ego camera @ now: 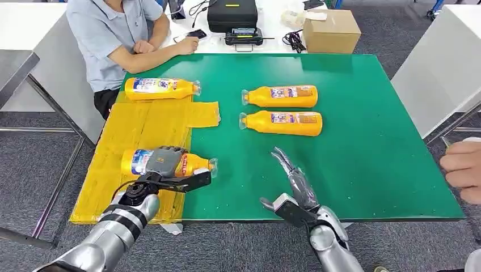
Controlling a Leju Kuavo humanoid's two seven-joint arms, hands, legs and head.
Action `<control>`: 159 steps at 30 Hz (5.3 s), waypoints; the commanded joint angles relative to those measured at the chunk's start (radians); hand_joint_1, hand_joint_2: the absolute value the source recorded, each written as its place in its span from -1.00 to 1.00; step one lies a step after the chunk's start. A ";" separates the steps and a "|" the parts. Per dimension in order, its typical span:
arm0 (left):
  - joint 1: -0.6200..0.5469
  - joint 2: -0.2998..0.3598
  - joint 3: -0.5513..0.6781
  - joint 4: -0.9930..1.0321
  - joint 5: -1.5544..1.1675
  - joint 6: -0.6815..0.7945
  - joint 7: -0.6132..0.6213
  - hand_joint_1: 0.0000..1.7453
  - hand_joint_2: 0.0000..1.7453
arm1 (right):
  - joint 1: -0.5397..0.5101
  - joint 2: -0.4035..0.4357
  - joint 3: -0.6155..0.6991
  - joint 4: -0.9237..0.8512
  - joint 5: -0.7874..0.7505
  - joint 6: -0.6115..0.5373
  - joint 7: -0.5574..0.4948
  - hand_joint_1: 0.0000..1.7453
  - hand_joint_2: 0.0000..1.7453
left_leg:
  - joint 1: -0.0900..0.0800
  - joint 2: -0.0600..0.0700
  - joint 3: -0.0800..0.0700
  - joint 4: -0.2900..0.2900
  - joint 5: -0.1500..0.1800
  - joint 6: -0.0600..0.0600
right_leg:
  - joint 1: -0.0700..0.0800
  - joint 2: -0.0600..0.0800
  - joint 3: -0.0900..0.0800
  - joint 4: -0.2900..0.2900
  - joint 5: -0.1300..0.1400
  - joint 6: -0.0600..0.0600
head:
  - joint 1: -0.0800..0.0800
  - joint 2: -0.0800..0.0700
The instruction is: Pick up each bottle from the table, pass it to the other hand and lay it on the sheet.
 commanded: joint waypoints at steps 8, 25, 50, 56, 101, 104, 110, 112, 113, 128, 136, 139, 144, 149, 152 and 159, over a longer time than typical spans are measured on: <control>-0.060 0.005 0.052 0.186 0.040 -0.034 0.005 0.92 1.00 | -0.059 0.012 -0.008 0.099 -0.005 0.005 -0.006 -1.00 1.00 | 0.001 0.003 0.006 -0.001 -0.001 -0.002 | 0.001 0.002 0.006 -0.001 0.000 -0.002 | 0.000 0.000; -0.060 0.005 0.052 0.186 0.040 -0.034 0.005 0.92 1.00 | -0.059 0.012 -0.008 0.099 -0.005 0.005 -0.006 -1.00 1.00 | 0.000 0.003 0.008 -0.001 -0.001 -0.001 | 0.001 0.002 0.007 0.000 0.000 -0.002 | 0.000 0.000; -0.086 0.008 -0.050 0.265 -0.041 -0.228 0.095 -1.00 -1.00 | -0.087 -0.015 -0.019 0.144 -0.001 -0.048 -0.007 -1.00 1.00 | 0.001 0.005 0.016 -0.002 -0.001 -0.002 | 0.001 0.004 0.015 -0.002 0.001 -0.003 | 0.000 0.000; -0.089 0.008 -0.057 0.268 -0.045 -0.243 0.079 -1.00 -1.00 | -0.089 -0.016 -0.015 0.150 0.001 -0.052 -0.007 -1.00 1.00 | 0.000 0.002 0.018 -0.002 -0.001 -0.002 | 0.000 0.002 0.017 -0.001 0.000 -0.002 | 0.000 0.000; 0.489 -0.116 -0.255 -0.714 0.723 0.361 -0.604 -1.00 1.00 | 0.207 0.089 -0.179 -0.294 -0.220 -0.223 -0.007 -1.00 1.00 | 0.000 0.001 0.004 0.000 -0.003 -0.002 | 0.001 0.001 0.003 0.000 -0.002 -0.002 | 0.000 0.000; 0.468 -0.085 -0.297 -0.712 0.913 0.358 -0.600 -1.00 1.00 | 0.229 0.056 -0.138 -0.288 -0.026 -0.372 0.063 -1.00 1.00 | 0.000 0.001 0.004 0.000 -0.004 -0.003 | 0.001 0.000 0.004 0.000 -0.003 -0.003 | 0.000 0.000; 0.503 -0.062 -0.286 -0.793 1.112 0.326 -0.546 -1.00 1.00 | 0.257 -0.013 -0.090 -0.227 0.057 -0.353 0.220 -1.00 1.00 | 0.000 0.000 0.003 -0.001 -0.002 -0.002 | 0.001 -0.001 0.003 -0.002 -0.001 -0.002 | 0.000 0.000; 0.503 -0.058 -0.292 -0.787 1.122 0.315 -0.539 -1.00 1.00 | 0.262 -0.023 -0.097 -0.231 0.063 -0.352 0.241 -1.00 1.00 | 0.000 0.000 0.003 -0.001 -0.002 -0.001 | 0.000 -0.001 0.003 -0.002 -0.001 -0.002 | 0.000 0.000; 0.507 -0.059 -0.292 -0.783 1.133 0.313 -0.532 -1.00 1.00 | 0.262 -0.025 -0.105 -0.239 0.028 -0.308 0.269 -1.00 1.00 | 0.001 0.001 0.006 -0.001 -0.003 -0.002 | 0.001 0.000 0.006 -0.002 -0.002 -0.003 | 0.000 0.000; 0.510 -0.077 -0.285 -0.744 1.162 0.335 -0.516 -1.00 -1.00 | 0.247 0.036 -0.112 -0.259 0.004 -0.332 0.350 -1.00 1.00 | 0.001 0.003 0.005 -0.001 -0.003 -0.002 | 0.001 0.001 0.004 -0.002 -0.002 -0.003 | 0.000 0.000; 0.474 -0.070 -0.326 -0.716 1.196 0.281 -0.461 -1.00 1.00 | 0.225 -0.079 -0.059 -0.201 0.344 -0.454 0.443 -1.00 1.00 | 0.000 0.000 0.003 -0.001 -0.002 -0.001 | 0.000 -0.001 0.003 -0.002 -0.001 -0.002 | 0.000 0.000; 0.467 -0.058 -0.333 -0.705 1.234 0.190 -0.422 -1.00 1.00 | 0.181 -0.119 -0.023 -0.122 0.453 -0.483 0.470 -1.00 1.00 | 0.001 0.002 0.007 -0.002 -0.003 -0.002 | 0.001 0.001 0.006 -0.003 -0.001 -0.003 | 0.000 0.000; 0.468 -0.058 -0.334 -0.704 1.231 0.188 -0.426 -1.00 1.00 | 0.160 -0.121 -0.020 -0.101 0.456 -0.481 0.469 -1.00 1.00 | 0.000 0.003 0.006 -0.002 -0.003 -0.002 | 0.001 0.002 0.004 -0.002 -0.001 -0.003 | 0.000 0.000; 0.445 -0.062 -0.351 -0.674 1.237 0.162 -0.428 -1.00 1.00 | 0.068 -0.132 0.013 -0.004 0.553 -0.531 0.483 -1.00 1.00 | 0.000 0.003 0.006 -0.001 -0.003 -0.002 | 0.001 0.002 0.004 -0.002 -0.001 -0.003 | 0.000 0.000; 0.432 -0.064 -0.362 -0.663 1.239 0.155 -0.440 -1.00 1.00 | 0.001 -0.123 0.029 0.064 0.547 -0.518 0.476 -1.00 1.00 | 0.000 0.004 0.003 -0.001 -0.002 -0.001 | 0.001 0.003 0.002 -0.002 0.000 -0.002 | 0.000 0.000; 0.430 -0.060 -0.369 -0.672 1.236 0.152 -0.444 -1.00 1.00 | -0.026 -0.122 0.049 0.095 0.563 -0.522 0.478 -1.00 1.00 | 0.000 0.001 0.003 -0.001 -0.001 -0.001 | 0.000 0.001 0.002 -0.002 0.000 -0.001 | 0.000 0.000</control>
